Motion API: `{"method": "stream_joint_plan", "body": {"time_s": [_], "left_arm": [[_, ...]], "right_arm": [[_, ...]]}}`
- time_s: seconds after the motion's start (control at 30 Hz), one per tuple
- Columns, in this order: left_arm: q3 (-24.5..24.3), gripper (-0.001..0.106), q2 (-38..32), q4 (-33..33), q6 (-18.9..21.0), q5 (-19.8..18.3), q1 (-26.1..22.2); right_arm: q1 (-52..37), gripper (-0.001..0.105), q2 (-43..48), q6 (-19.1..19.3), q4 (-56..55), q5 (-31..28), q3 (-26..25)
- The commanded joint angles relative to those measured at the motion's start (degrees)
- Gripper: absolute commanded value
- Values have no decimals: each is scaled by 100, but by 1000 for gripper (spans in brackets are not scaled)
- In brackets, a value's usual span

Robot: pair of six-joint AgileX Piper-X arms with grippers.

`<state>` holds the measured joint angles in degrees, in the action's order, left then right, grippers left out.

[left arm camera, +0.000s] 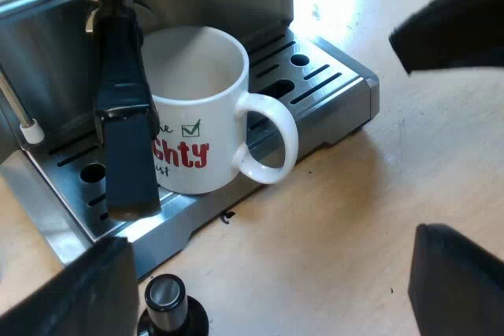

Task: Place mug into machine

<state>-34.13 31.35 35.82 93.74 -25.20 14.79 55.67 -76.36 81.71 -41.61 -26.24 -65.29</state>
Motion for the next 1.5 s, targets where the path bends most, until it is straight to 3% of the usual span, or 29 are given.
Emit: {"method": "stream_joint_plan", "body": {"time_s": [0.03, 0.3, 0.57, 0.7, 0.87, 1.2, 1.5], "left_arm": [[-8, 72, -17, 1, 21, -49, 17], [-8, 72, -17, 1, 21, -49, 17], [-8, 72, -17, 1, 21, -85, 17], [-8, 72, -17, 1, 21, -85, 17], [-8, 72, -17, 5, 21, -120, 17], [-8, 72, -17, 14, 21, -120, 17], [-8, 72, -17, 14, 21, -153, 17]], "right_arm": [[173, 69, 74, 78, 324, -65, -16], [183, 69, 74, 78, 596, -51, 4], [183, 69, 74, 67, 1797, 186, 881], [183, 69, 74, 79, 2124, 164, 1089], [78, 69, 51, 368, 2661, 184, 1358], [-214, 69, -404, 684, 3383, 544, 1371], [-214, 69, -836, 684, 3678, 495, 1371]]}}
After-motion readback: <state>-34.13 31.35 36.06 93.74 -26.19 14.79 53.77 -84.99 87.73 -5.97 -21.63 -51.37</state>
